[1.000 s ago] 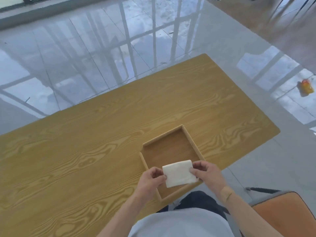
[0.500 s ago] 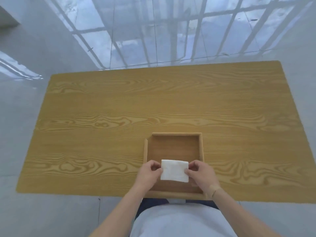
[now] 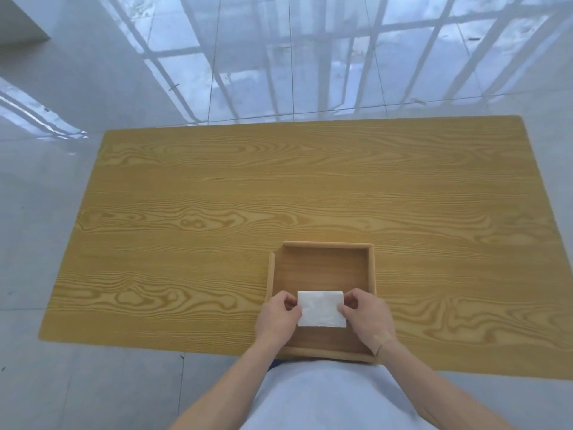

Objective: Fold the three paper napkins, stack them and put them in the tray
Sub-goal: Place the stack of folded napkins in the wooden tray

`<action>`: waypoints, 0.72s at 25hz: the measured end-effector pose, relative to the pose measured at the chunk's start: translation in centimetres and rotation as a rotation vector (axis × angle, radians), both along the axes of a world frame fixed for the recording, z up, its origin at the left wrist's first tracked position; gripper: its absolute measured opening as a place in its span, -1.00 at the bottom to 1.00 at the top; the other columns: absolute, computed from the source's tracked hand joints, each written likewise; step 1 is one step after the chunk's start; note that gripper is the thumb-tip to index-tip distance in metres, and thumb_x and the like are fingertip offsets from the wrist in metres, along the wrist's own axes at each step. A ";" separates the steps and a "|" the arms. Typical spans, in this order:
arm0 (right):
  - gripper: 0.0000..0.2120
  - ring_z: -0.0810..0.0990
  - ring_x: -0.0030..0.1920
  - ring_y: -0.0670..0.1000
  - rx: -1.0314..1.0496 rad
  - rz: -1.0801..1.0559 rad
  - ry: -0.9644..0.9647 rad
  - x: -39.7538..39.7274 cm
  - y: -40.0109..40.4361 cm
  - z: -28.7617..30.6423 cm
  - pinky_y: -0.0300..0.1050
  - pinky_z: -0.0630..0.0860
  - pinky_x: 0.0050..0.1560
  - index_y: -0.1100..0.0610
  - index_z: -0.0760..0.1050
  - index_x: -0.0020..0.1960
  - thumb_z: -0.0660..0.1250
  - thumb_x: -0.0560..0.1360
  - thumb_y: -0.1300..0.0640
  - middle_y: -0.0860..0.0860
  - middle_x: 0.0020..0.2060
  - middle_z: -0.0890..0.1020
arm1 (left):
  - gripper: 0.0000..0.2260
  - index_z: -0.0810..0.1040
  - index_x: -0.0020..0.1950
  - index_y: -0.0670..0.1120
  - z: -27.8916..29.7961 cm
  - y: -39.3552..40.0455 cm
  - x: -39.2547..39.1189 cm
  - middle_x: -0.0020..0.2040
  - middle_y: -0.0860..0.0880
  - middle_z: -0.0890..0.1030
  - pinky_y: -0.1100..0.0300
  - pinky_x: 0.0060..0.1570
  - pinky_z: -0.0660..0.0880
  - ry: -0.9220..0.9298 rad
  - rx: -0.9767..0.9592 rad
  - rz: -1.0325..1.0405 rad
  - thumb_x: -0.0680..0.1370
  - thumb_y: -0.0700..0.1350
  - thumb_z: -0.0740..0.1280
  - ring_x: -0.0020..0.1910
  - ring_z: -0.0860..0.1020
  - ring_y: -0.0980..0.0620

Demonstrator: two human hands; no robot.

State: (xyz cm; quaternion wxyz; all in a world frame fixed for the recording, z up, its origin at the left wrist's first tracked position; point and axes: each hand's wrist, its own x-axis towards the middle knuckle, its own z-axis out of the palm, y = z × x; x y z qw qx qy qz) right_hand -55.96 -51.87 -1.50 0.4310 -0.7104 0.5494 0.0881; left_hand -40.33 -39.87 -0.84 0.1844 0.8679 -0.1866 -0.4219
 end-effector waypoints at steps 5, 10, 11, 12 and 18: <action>-0.85 0.59 -0.17 -0.03 -0.037 -0.016 -0.002 0.2 0.2 -0.1 -0.08 0.55 -0.12 0.02 0.60 0.00 0.37 0.48 0.00 -0.09 -0.16 0.69 | -0.97 0.55 -0.05 0.09 0.6 -0.2 0.3 -0.14 0.14 0.62 0.16 -0.23 0.52 -0.035 0.007 -0.019 0.52 0.00 0.34 -0.20 0.55 0.17; -0.57 0.53 0.00 -0.07 -0.344 0.230 0.035 -0.8 0.9 0.5 -0.20 0.42 -0.20 -0.06 0.44 0.31 0.35 0.48 -0.14 -0.15 0.07 0.57 | -0.79 0.51 0.11 0.13 1.5 0.6 0.7 -0.08 0.20 0.57 0.20 -0.23 0.46 -0.269 -0.043 -0.200 0.50 0.10 0.34 -0.09 0.53 0.17; -0.45 0.49 0.15 -0.04 -0.415 0.336 0.060 -1.2 1.0 0.5 -0.17 0.44 -0.10 -0.08 0.39 0.36 0.39 0.42 -0.18 -0.13 0.18 0.53 | -0.72 0.50 0.17 0.12 1.5 0.8 0.9 0.00 0.19 0.55 0.19 -0.11 0.44 -0.377 -0.062 -0.338 0.48 0.14 0.35 0.02 0.50 0.12; -0.32 0.39 0.29 0.03 -0.458 0.440 0.091 -1.4 1.0 0.3 -0.08 0.45 0.07 -0.08 0.34 0.41 0.43 0.35 -0.23 -0.09 0.29 0.47 | -0.62 0.47 0.23 0.13 1.4 1.0 1.0 0.09 0.15 0.53 0.15 0.02 0.39 -0.482 -0.047 -0.482 0.46 0.20 0.35 0.12 0.45 0.08; 0.06 -0.34 0.51 0.27 -0.451 0.682 0.320 -1.0 0.3 -1.7 0.33 -0.41 0.41 -0.18 -0.05 0.52 0.45 0.20 -0.37 0.03 0.57 -0.13 | -0.16 0.11 0.49 0.14 0.3 1.3 1.6 0.49 -0.04 0.15 -0.22 0.39 -0.17 -0.612 0.144 -0.814 0.34 0.32 0.42 0.48 0.02 -0.15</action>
